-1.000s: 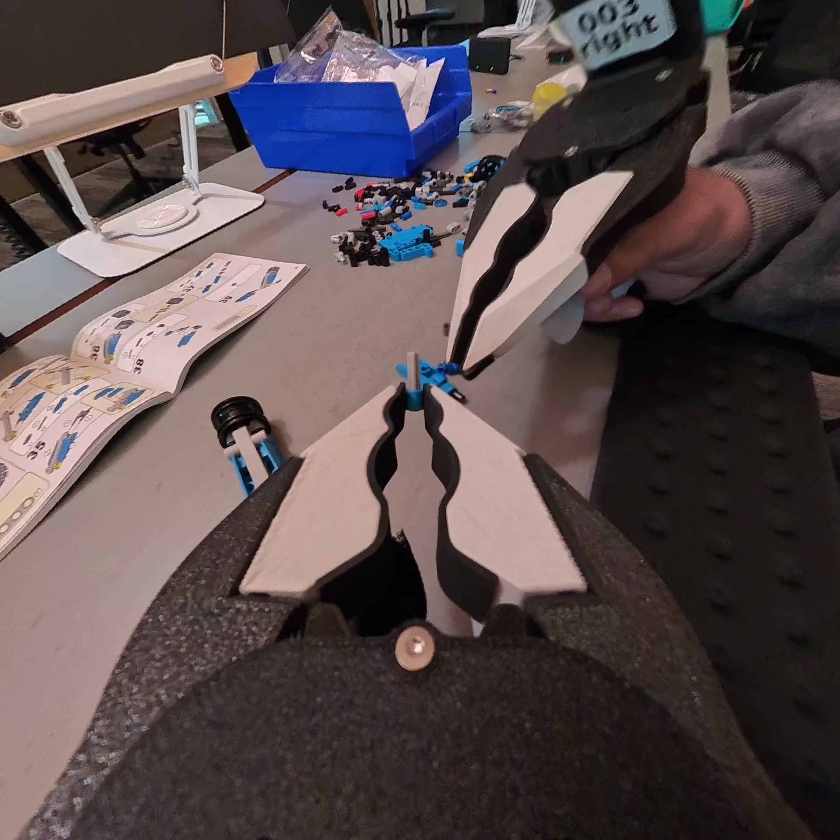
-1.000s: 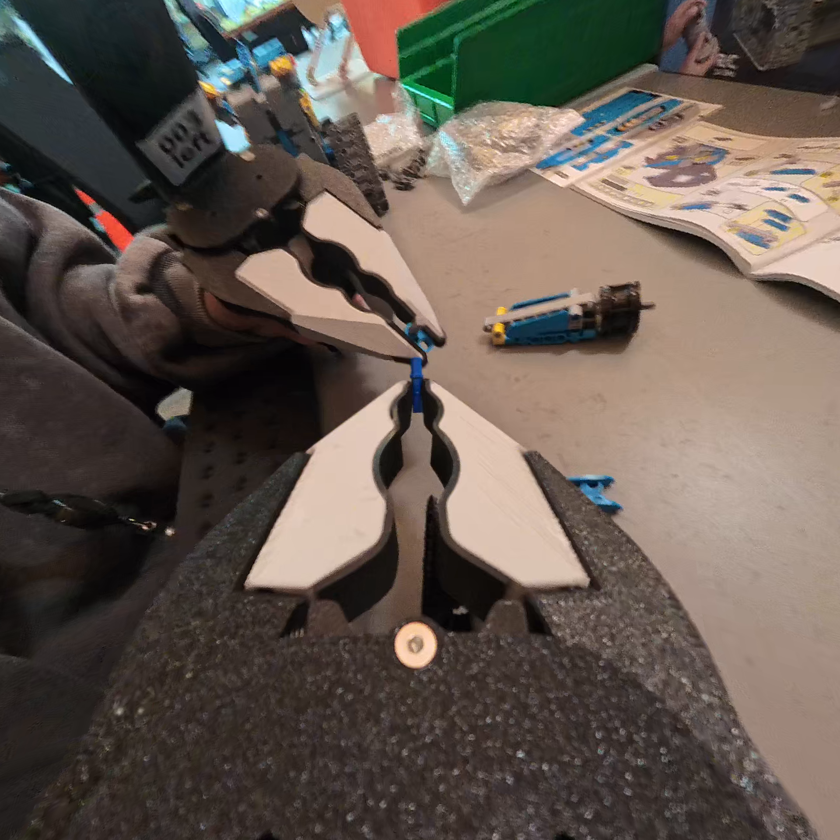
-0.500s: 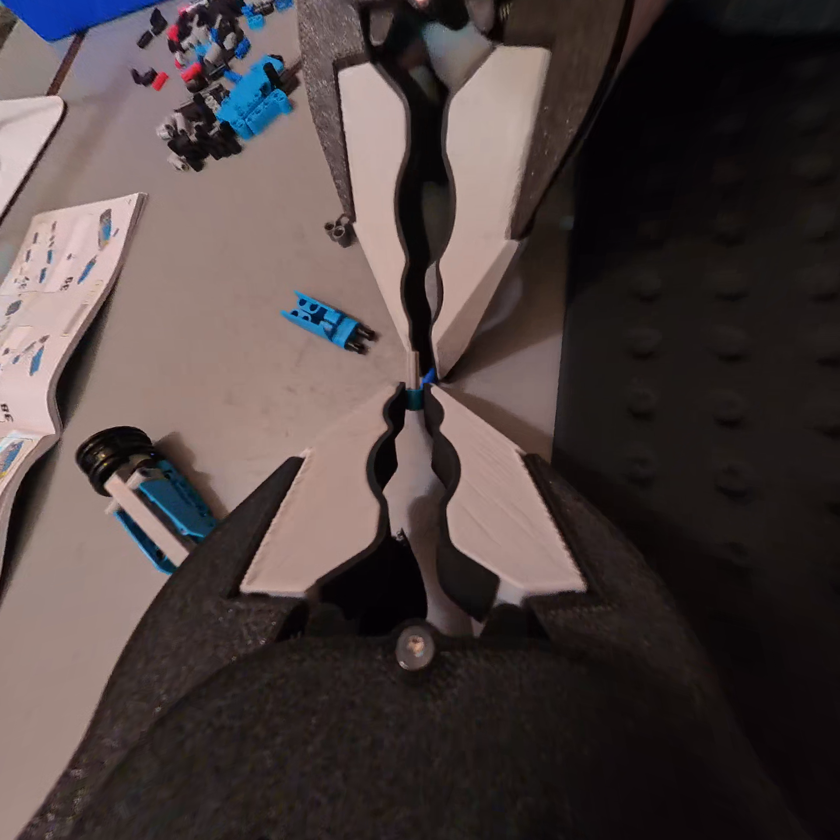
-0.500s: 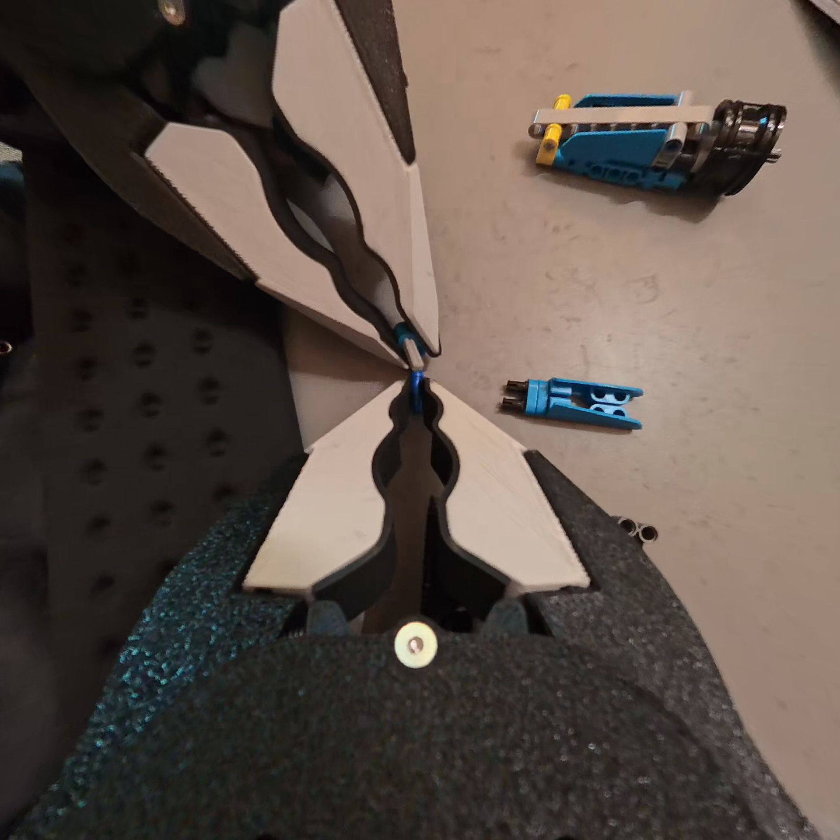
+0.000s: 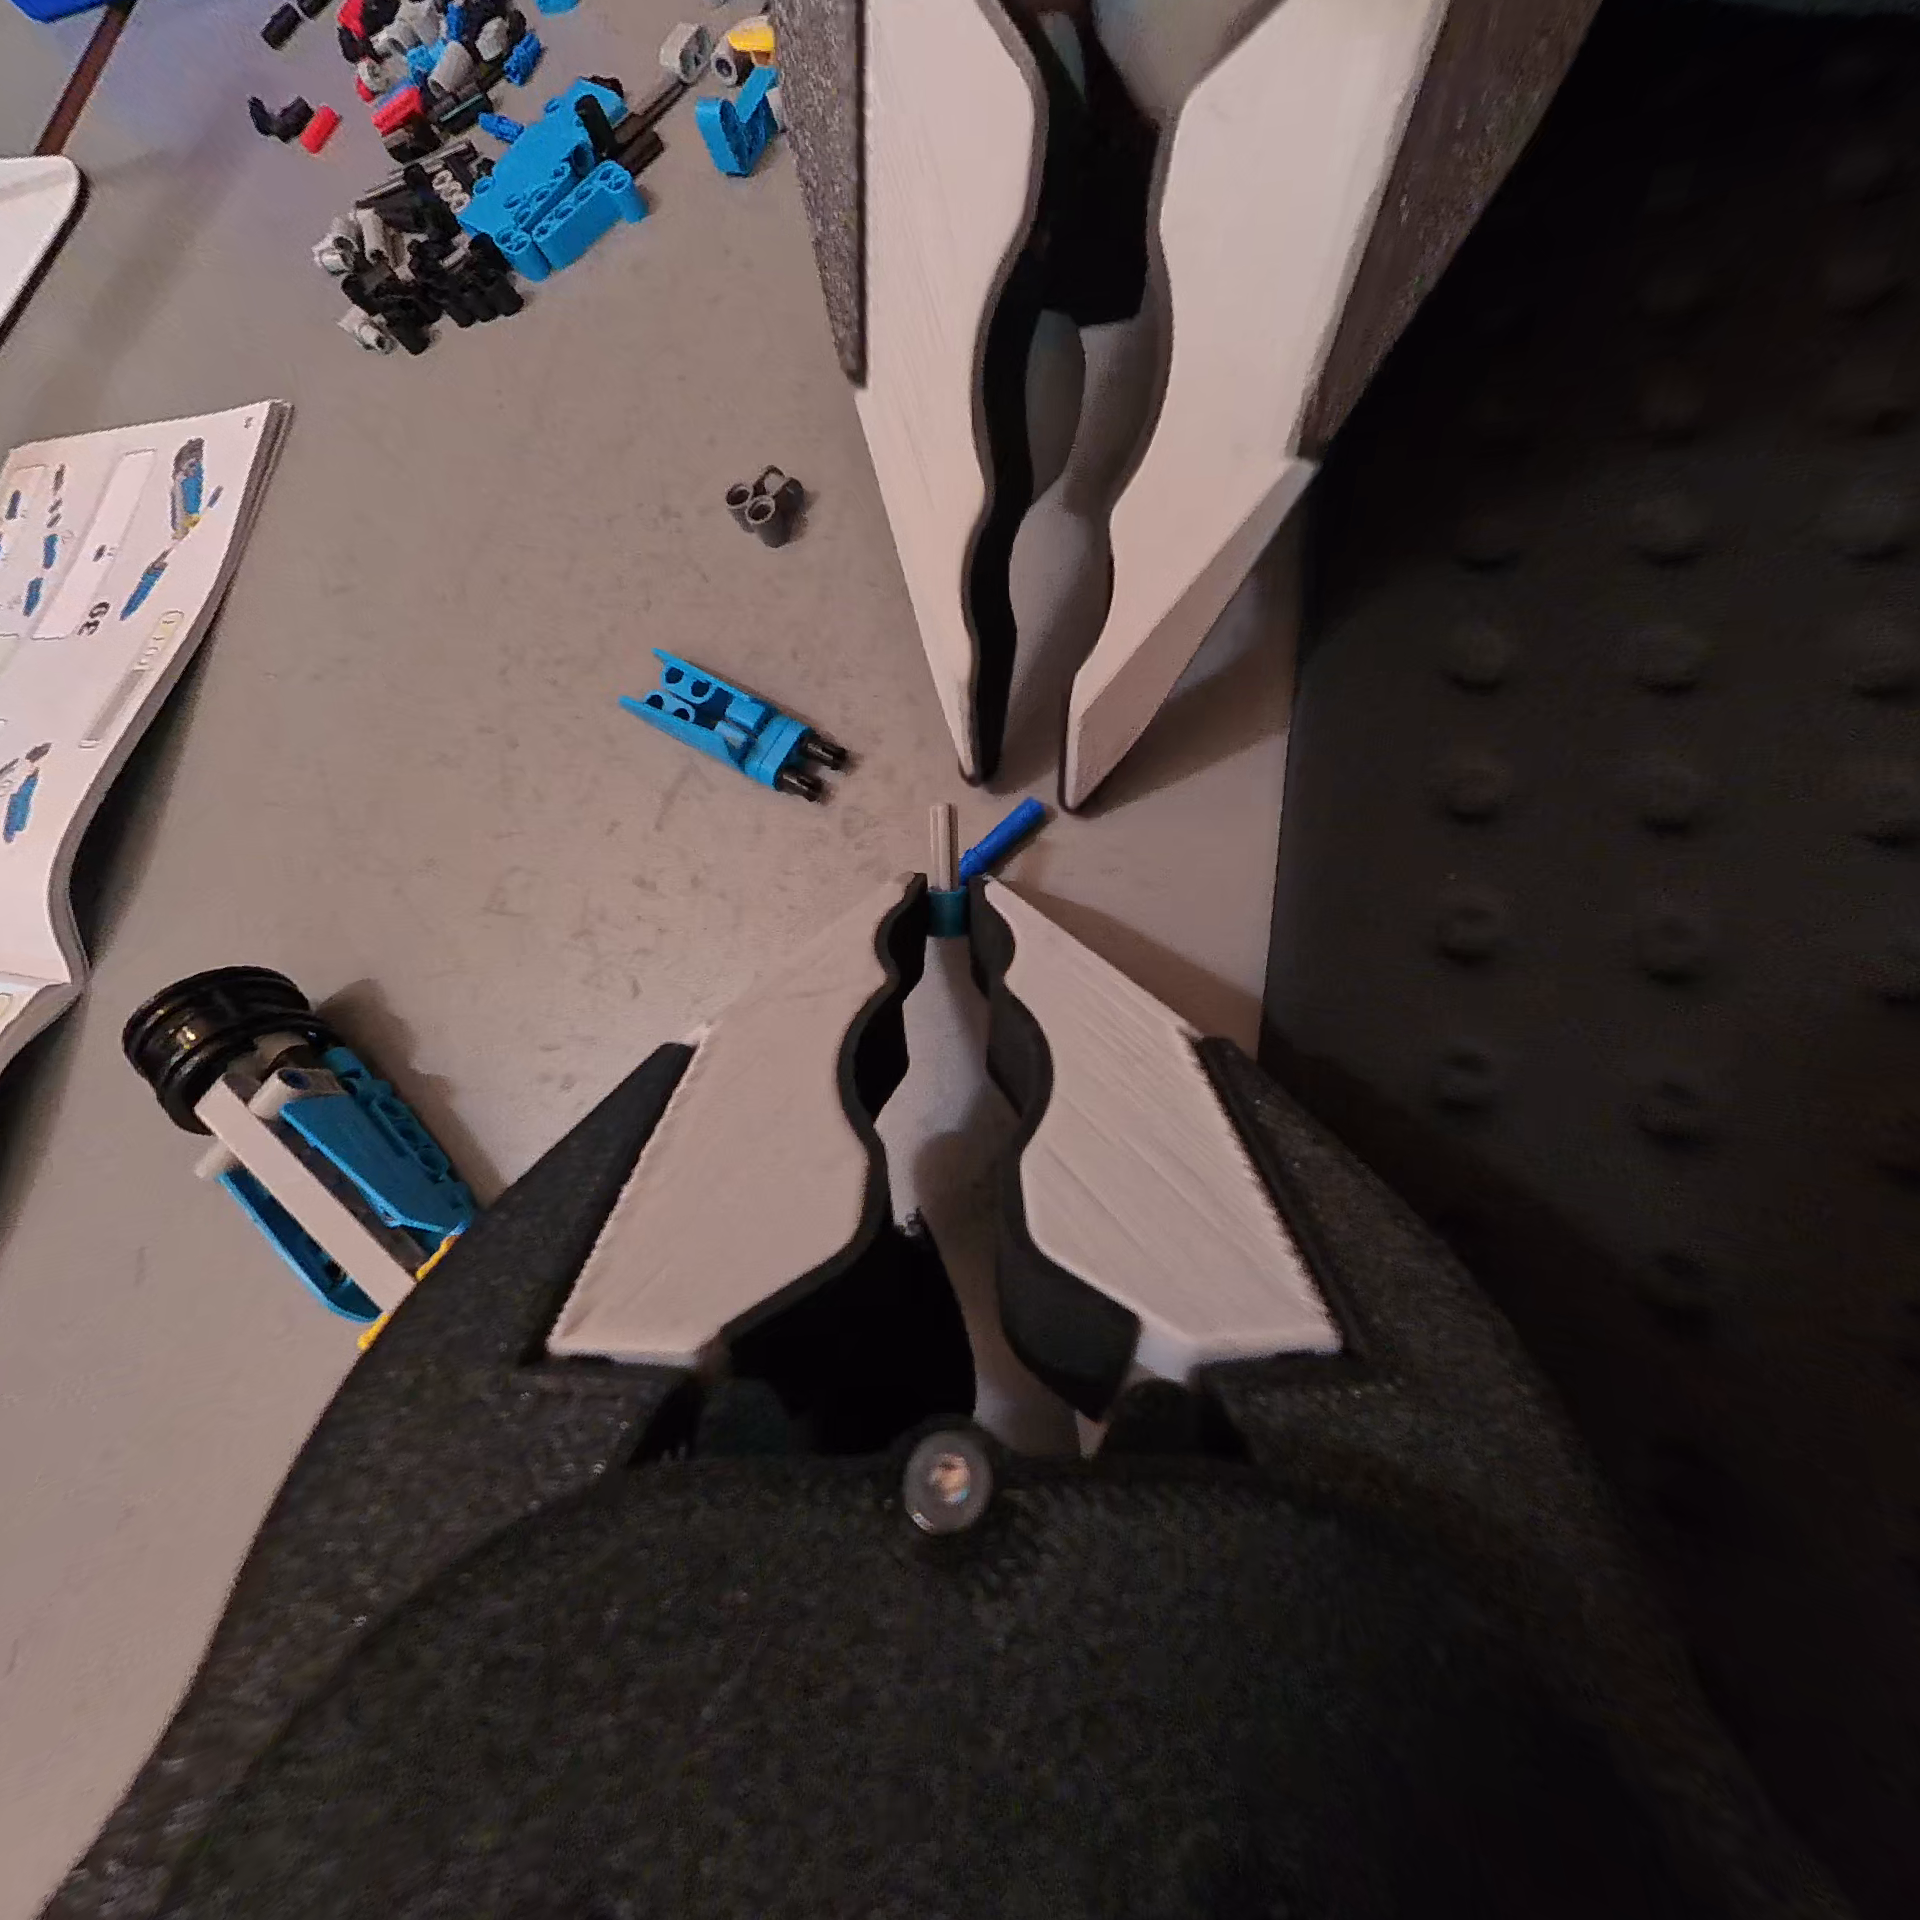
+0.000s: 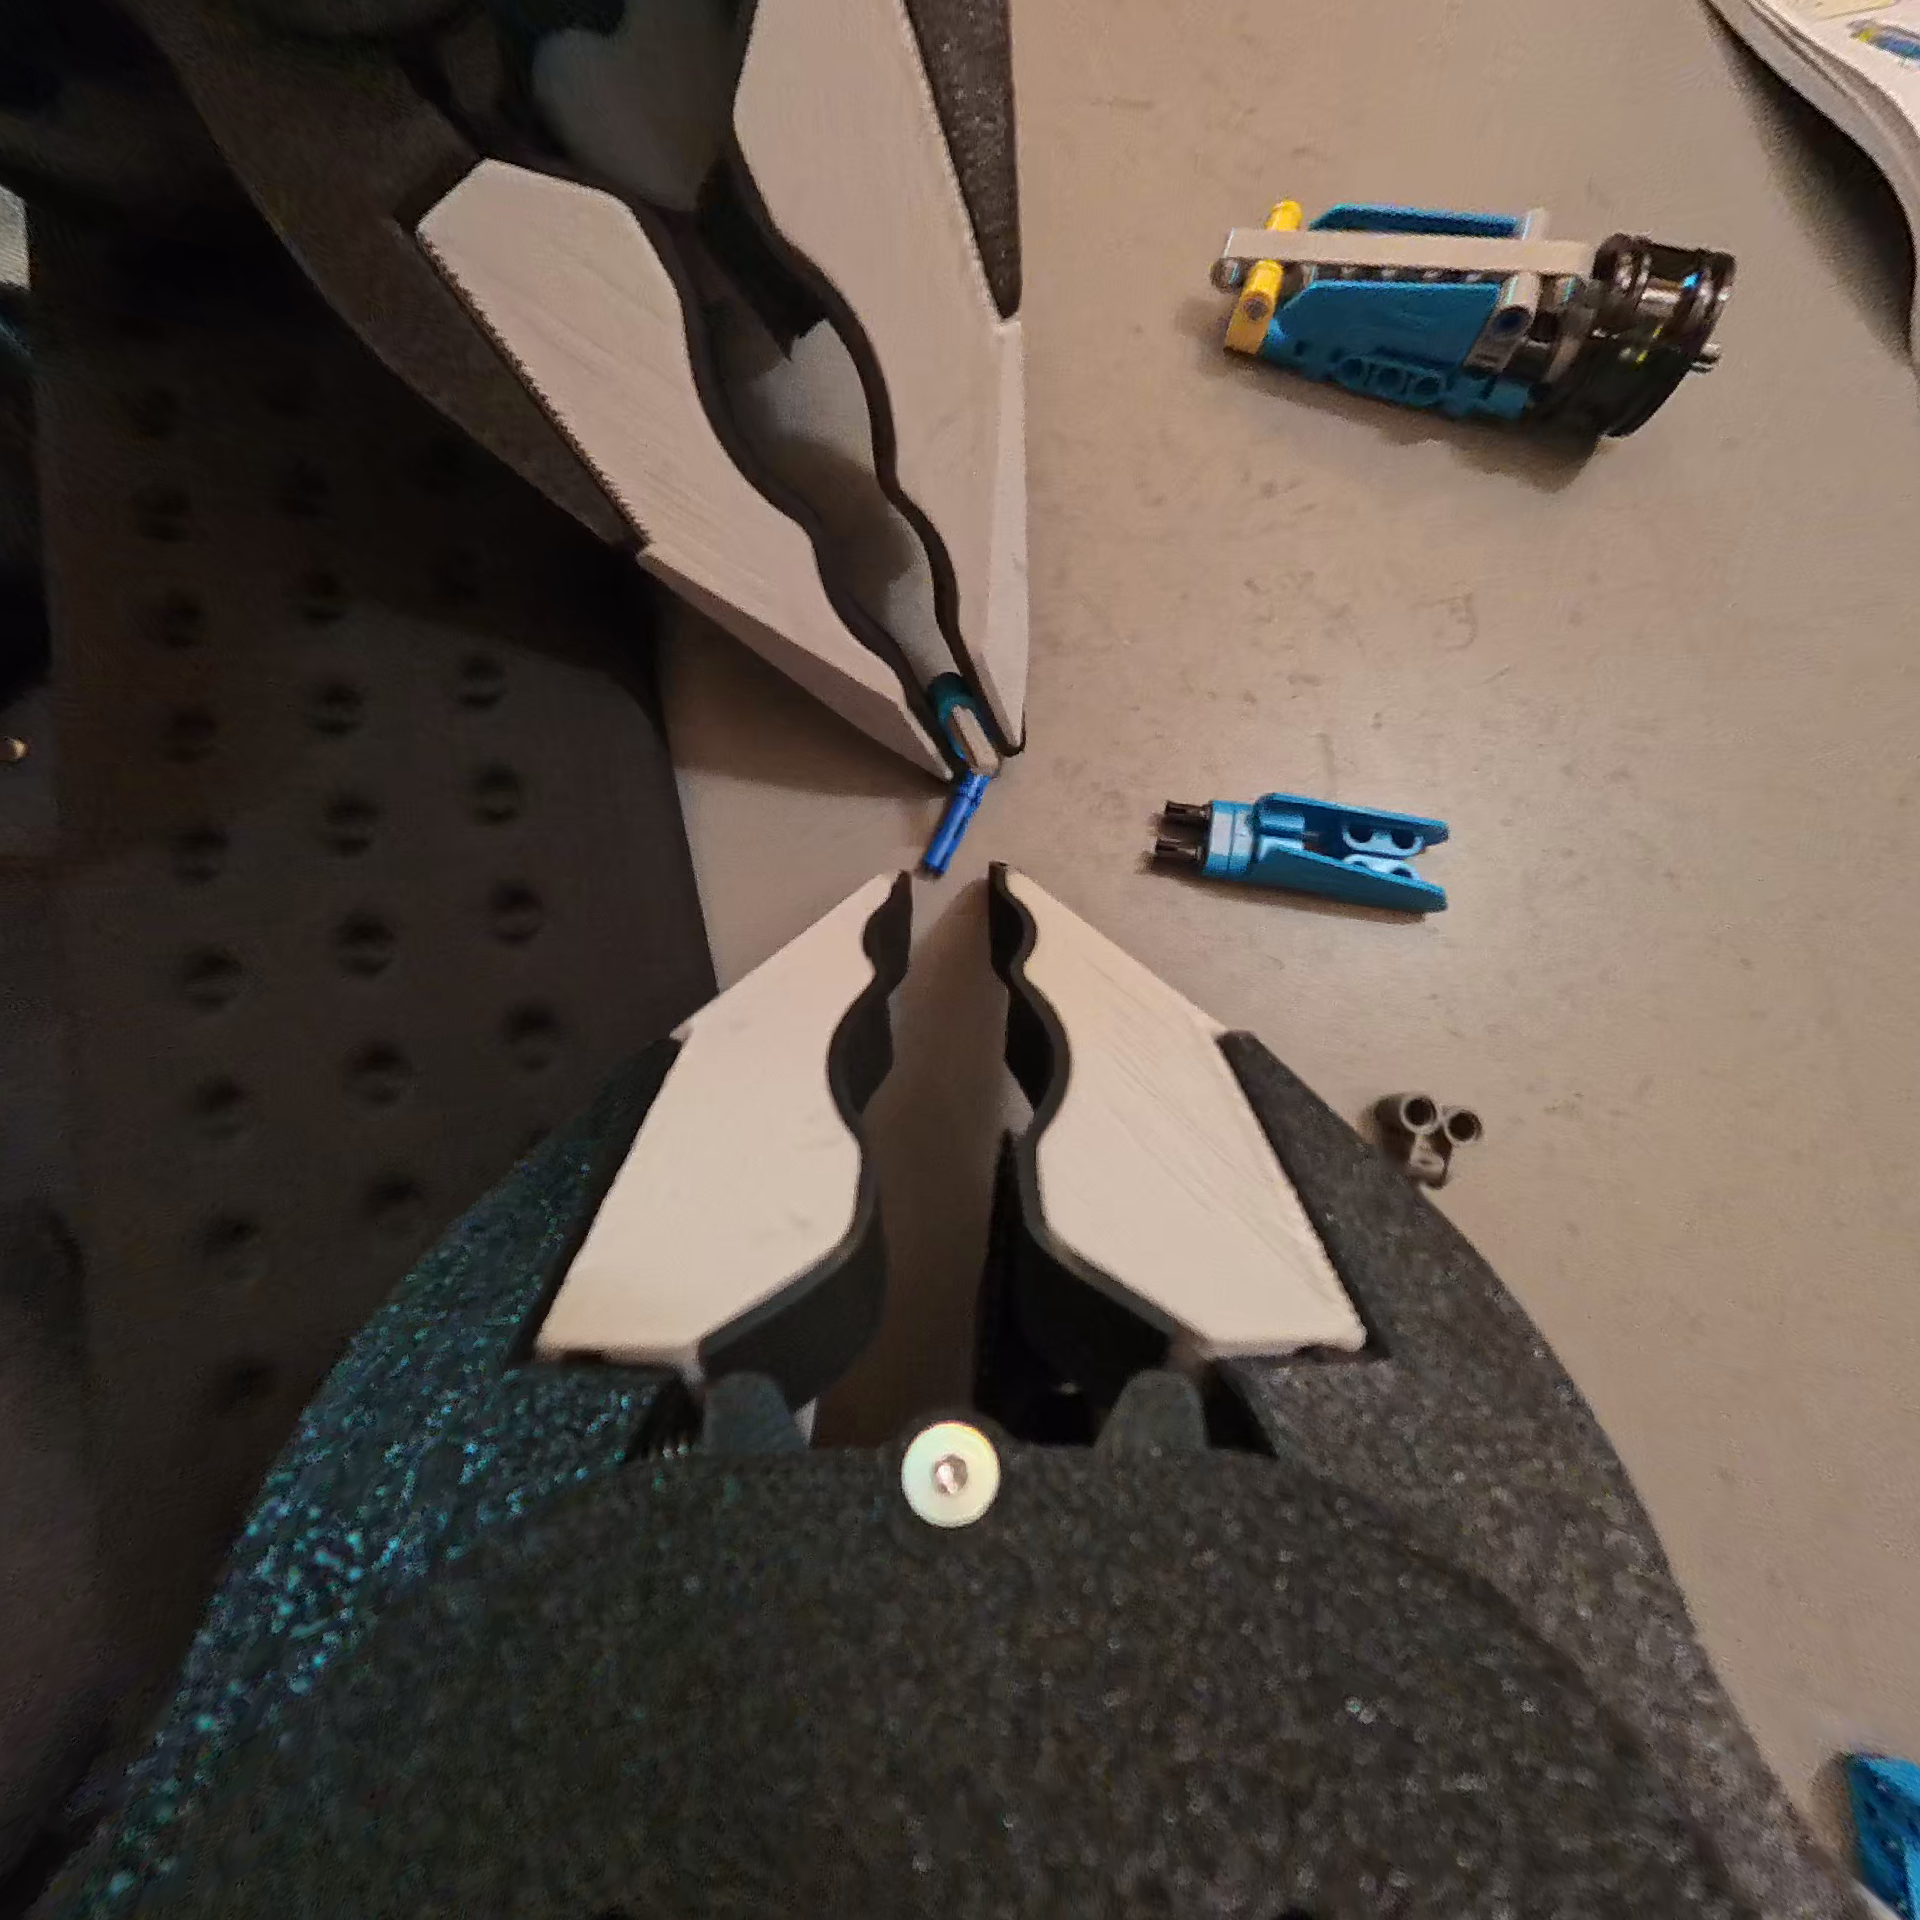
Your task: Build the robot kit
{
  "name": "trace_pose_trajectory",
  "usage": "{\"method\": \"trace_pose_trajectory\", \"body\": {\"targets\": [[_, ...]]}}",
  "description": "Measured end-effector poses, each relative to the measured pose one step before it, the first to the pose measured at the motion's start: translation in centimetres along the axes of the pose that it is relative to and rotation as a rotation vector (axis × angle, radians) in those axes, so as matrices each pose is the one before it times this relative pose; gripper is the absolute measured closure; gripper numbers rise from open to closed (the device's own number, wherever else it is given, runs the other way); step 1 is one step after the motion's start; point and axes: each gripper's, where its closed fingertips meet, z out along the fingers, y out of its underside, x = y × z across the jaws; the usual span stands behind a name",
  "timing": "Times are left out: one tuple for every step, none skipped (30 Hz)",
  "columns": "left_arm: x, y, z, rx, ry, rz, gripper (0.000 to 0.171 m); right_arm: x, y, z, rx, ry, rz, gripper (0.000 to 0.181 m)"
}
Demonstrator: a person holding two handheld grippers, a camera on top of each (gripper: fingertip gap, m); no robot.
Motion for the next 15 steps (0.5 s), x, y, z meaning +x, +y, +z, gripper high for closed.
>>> {"method": "trace_pose_trajectory", "body": {"targets": [[-0.004,0.006,-0.006,0.00004,-0.0003,-0.0005,0.165,-0.010,-0.158,0.165,0.0014,0.0080,-0.0039,0.167],[-0.008,-0.001,0.000,0.00006,-0.0007,-0.0002,0.165,-0.054,-0.194,0.144,0.0038,0.0021,-0.0004,0.167],[-0.024,0.001,-0.013,0.00039,-0.0010,-0.0012,0.165,-0.102,-0.074,0.168,-0.0024,-0.0030,0.0000,0.168],[-0.090,-0.015,-0.036,0.00184,-0.0037,-0.0039,0.165,0.041,-0.077,0.098,0.0008,0.0037,0.0043,0.169],[-0.145,-0.090,-0.079,0.00694,-0.0049,-0.0080,0.165,0.094,-0.040,0.059,-0.0002,0.0027,0.0095,0.170],[-0.189,-0.218,-0.157,0.01592,-0.0041,-0.0124,0.165,-0.248,0.017,0.032,-0.0012,-0.0210,0.0073,0.174],[-0.271,-0.305,-0.189,0.02169,-0.0069,-0.0160,0.165,-0.031,-0.008,-0.001,0.0013,-0.0007,-0.0038,0.176],[-0.241,-0.303,-0.156,0.02063,-0.0036,-0.0163,0.165,-0.052,-0.014,0.008,0.0005,0.0017,-0.0093,0.176],[-0.033,-0.137,-0.064,0.01002,0.0065,-0.0117,0.165,-0.009,-0.035,0.004,-0.0002,0.0040,-0.0069,0.177],[0.079,0.100,0.071,-0.00675,0.0069,-0.0008,0.165,0.029,-0.013,-0.018,-0.0016,0.0014,-0.0001,0.177],[0.112,0.189,0.139,-0.01449,0.0008,0.0105,0.165,0.246,-0.020,-0.022,-0.0015,0.0110,0.0068,0.177],[0.202,0.170,0.136,-0.01394,0.0014,0.0188,0.165,0.238,0.037,-0.051,-0.0052,0.0075,0.0053,0.177],[0.177,0.109,0.103,-0.01026,-0.0017,0.0203,0.165,0.168,0.002,-0.123,-0.0037,0.0007,0.0056,0.177],[0.050,0.004,0.040,-0.00298,-0.0072,0.0141,0.165,0.034,-0.145,-0.183,0.0038,-0.0084,0.0105,0.178],[-0.014,-0.034,-0.013,0.00159,-0.0032,0.0035,0.165,0.034,-0.281,-0.223,0.0102,-0.0037,0.0116,0.178]]}}
